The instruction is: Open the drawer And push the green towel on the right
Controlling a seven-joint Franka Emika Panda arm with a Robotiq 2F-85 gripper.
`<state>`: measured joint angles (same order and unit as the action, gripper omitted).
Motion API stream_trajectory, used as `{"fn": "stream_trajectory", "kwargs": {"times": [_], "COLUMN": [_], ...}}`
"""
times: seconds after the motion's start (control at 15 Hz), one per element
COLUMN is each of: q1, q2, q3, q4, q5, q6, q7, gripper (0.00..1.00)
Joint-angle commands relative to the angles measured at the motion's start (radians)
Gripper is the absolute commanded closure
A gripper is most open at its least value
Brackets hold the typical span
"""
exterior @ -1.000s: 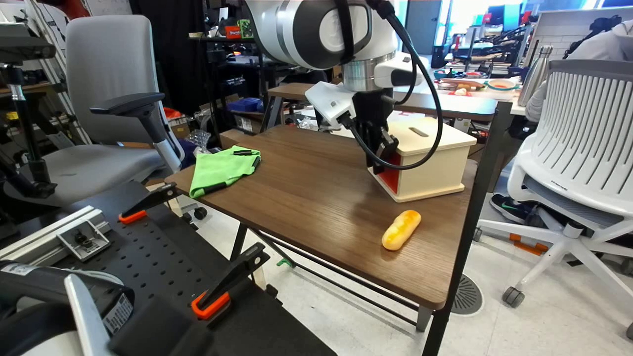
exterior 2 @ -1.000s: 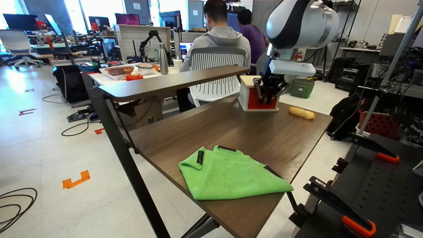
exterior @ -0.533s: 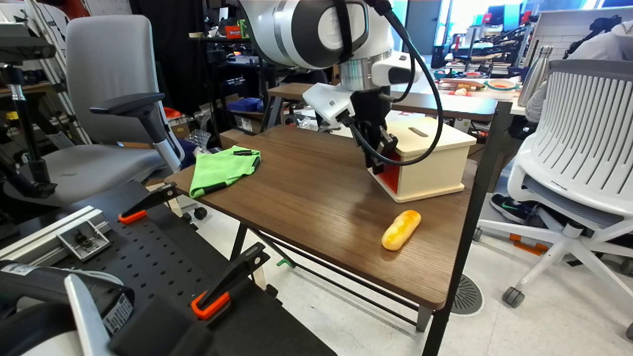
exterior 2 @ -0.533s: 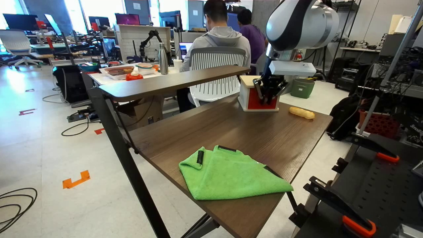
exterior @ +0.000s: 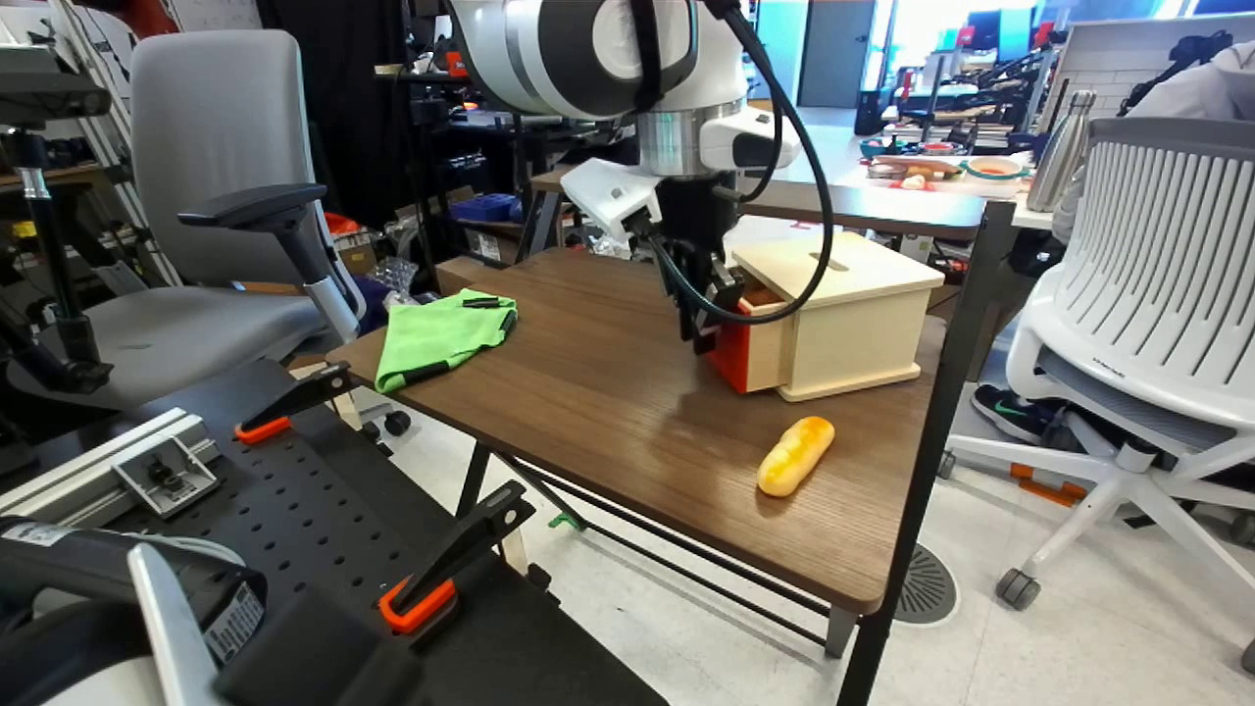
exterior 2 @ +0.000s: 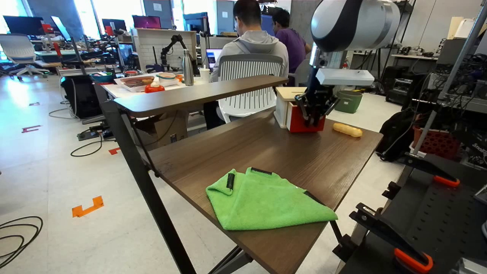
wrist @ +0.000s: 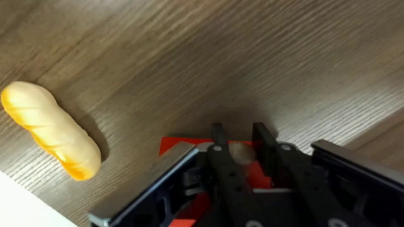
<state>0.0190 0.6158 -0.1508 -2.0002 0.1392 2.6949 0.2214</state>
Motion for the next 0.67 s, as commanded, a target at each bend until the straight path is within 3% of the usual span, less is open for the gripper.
{"fn": "stream_trajectory", "kwargs": {"times": [0.0, 0.13, 0.2, 0.27, 0.4, 0.6], "q1": [-0.037, -0.047, -0.051, -0.052, -0.061, -0.082], "q2": [-0.096, -0.116, -0.123, -0.131, -0.143, -0.157], "q3": [0.046, 0.057, 0.060, 0.060, 0.062, 0.061], "q4": [-0.084, -0.097, -0.101, -0.104, -0.106, -0.092], "q5": [-0.006, -0.002, -0.001, -0.002, 0.002, 0.012], "q6": [-0.122, -0.163, -0.179, -0.192, -0.222, -0.281], "q7": [-0.040, -0.050, -0.054, -0.056, -0.063, -0.073], "gripper": [0.93, 0.93, 0.87, 0.48, 0.42, 0.19]}}
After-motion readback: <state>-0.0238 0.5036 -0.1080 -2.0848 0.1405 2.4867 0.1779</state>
